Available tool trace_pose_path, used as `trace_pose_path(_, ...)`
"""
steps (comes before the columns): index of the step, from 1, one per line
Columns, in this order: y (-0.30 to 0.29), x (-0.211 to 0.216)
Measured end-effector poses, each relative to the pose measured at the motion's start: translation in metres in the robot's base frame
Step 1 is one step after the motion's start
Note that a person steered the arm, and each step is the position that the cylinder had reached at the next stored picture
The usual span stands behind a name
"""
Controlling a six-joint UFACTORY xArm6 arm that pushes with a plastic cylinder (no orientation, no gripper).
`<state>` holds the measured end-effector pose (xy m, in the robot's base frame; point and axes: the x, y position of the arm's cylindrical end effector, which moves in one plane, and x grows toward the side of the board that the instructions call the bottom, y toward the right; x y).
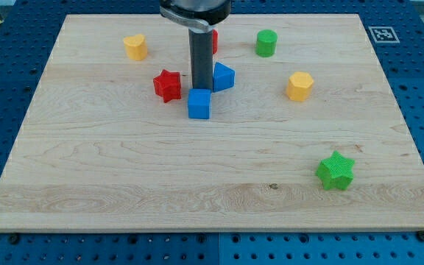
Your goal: Move the red star towards the yellow heart
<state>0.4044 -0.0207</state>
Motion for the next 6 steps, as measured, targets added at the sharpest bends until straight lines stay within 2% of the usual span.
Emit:
trace_pose_path(1,0.000,0.003)
trace_pose_path(4,-0.065,-0.015)
trace_pose_path(6,-0.067,-0.019)
